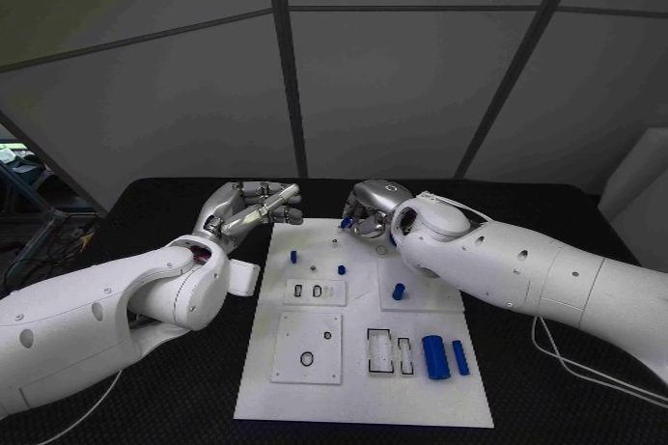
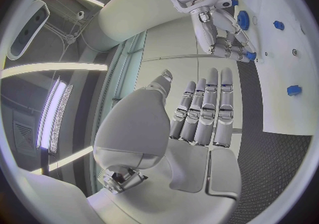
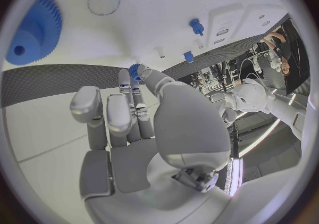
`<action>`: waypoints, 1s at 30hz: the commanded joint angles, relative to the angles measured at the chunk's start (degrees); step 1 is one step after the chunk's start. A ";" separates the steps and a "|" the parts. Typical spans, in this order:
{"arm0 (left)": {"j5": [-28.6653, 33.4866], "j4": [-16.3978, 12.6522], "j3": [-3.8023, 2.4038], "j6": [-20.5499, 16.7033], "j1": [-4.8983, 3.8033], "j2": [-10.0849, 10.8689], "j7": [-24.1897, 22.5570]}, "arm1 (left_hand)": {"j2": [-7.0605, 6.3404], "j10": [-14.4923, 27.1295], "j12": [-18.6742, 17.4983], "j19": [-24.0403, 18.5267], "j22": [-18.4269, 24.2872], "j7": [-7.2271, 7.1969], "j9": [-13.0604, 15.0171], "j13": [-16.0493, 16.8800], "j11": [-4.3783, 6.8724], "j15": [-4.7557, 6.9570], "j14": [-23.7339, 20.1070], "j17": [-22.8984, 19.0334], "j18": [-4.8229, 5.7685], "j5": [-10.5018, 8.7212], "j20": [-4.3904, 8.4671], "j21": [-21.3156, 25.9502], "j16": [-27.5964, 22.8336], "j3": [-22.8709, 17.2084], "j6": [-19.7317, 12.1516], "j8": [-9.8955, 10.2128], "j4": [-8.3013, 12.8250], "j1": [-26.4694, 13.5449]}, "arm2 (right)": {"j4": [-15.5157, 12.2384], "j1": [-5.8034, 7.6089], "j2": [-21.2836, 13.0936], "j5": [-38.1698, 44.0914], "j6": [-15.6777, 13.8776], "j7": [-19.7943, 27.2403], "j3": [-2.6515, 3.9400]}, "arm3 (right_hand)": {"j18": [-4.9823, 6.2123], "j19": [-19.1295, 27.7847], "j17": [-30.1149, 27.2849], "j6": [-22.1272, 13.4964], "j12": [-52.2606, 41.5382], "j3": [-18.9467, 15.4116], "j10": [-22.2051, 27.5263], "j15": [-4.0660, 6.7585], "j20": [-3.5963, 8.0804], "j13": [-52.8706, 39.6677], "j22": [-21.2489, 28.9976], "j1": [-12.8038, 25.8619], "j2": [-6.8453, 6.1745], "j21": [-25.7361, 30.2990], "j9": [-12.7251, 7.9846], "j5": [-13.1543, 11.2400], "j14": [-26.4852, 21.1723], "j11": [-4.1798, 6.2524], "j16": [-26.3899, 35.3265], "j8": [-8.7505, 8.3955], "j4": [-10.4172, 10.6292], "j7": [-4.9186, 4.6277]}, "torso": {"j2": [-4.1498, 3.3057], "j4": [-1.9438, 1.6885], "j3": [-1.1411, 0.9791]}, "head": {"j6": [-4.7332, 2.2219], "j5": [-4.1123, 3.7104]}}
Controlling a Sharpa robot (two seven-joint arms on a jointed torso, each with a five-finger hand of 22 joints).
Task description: Assemble the parts on the task board
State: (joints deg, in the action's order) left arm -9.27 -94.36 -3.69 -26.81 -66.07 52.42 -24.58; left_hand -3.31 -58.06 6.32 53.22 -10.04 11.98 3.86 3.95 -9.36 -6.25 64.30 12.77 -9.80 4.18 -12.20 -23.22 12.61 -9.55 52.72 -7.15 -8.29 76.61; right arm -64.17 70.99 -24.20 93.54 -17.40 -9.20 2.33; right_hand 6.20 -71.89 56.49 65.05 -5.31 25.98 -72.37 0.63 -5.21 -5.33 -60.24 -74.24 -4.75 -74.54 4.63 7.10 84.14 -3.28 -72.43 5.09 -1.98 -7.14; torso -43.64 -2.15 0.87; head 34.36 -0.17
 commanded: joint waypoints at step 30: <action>-0.06 -0.33 -0.09 0.72 -0.28 -0.19 0.24 | 0.37 0.26 -0.39 0.30 -0.09 0.50 -0.06 -0.08 -0.18 -0.10 -0.49 0.14 -0.54 -0.29 -0.13 -0.36 -0.59 0.29 -0.15 0.44 0.15 -0.14 | 4.13 0.16 3.41 -0.56 1.97 1.66 0.01 | -0.54 -0.44 0.65 -2.71 1.73 -0.85 3.42 -0.66 -0.73 0.38 -1.19 1.46 -1.25 -1.16 -0.26 0.52 1.03 -1.43 -0.97 -1.41 1.26 -1.58 | -0.32 -0.14 0.14 | 0.20 -0.17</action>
State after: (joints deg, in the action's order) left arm -9.26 -94.57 -3.72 -26.80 -66.25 52.29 -24.32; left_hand -3.31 -58.06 6.33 53.22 -10.08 12.18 3.86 3.95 -9.35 -6.37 64.18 12.81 -9.80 4.18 -12.20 -23.22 12.32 -9.56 52.52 -6.95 -8.29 76.61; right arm -60.14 71.00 -20.90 93.23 -15.46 -8.14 2.29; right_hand 6.22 -72.19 57.28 63.00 -3.77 25.44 -69.62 0.49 -5.51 -5.12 -61.46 -73.19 -5.80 -75.61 4.71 7.50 84.01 -4.55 -73.22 3.96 -0.79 -8.50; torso -43.95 -2.29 1.01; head 34.62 -0.48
